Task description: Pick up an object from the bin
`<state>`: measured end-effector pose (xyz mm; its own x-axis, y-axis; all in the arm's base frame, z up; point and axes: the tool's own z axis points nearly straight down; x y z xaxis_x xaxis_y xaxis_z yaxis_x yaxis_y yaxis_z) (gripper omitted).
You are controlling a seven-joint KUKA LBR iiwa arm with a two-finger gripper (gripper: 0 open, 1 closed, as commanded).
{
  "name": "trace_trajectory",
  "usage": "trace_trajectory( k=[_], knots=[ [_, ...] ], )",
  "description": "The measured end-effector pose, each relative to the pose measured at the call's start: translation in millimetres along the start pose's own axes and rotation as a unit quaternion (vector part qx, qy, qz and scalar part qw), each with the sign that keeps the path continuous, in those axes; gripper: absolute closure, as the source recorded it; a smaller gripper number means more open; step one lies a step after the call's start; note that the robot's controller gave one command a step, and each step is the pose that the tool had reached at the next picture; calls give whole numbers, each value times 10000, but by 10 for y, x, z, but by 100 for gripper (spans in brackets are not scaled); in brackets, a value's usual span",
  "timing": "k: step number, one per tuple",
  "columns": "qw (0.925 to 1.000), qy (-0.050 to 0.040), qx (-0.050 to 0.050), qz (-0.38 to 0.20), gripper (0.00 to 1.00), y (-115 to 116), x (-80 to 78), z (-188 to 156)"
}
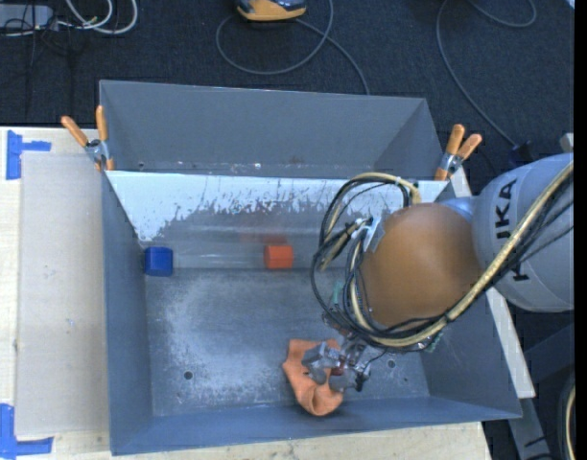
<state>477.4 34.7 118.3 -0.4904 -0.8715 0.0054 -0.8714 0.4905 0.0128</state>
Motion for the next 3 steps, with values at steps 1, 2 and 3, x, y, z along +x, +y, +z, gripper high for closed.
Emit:
trace_trajectory(
  k=[1, 2, 3],
  knots=[
    [10000, -5, 7, 3, 100, -1, -1, -142],
    [10000, -6, 6, 8, 100, 0, -4, -251],
    [10000, 1, -11, 9, 100, 11, -3, -356]
  ],
)
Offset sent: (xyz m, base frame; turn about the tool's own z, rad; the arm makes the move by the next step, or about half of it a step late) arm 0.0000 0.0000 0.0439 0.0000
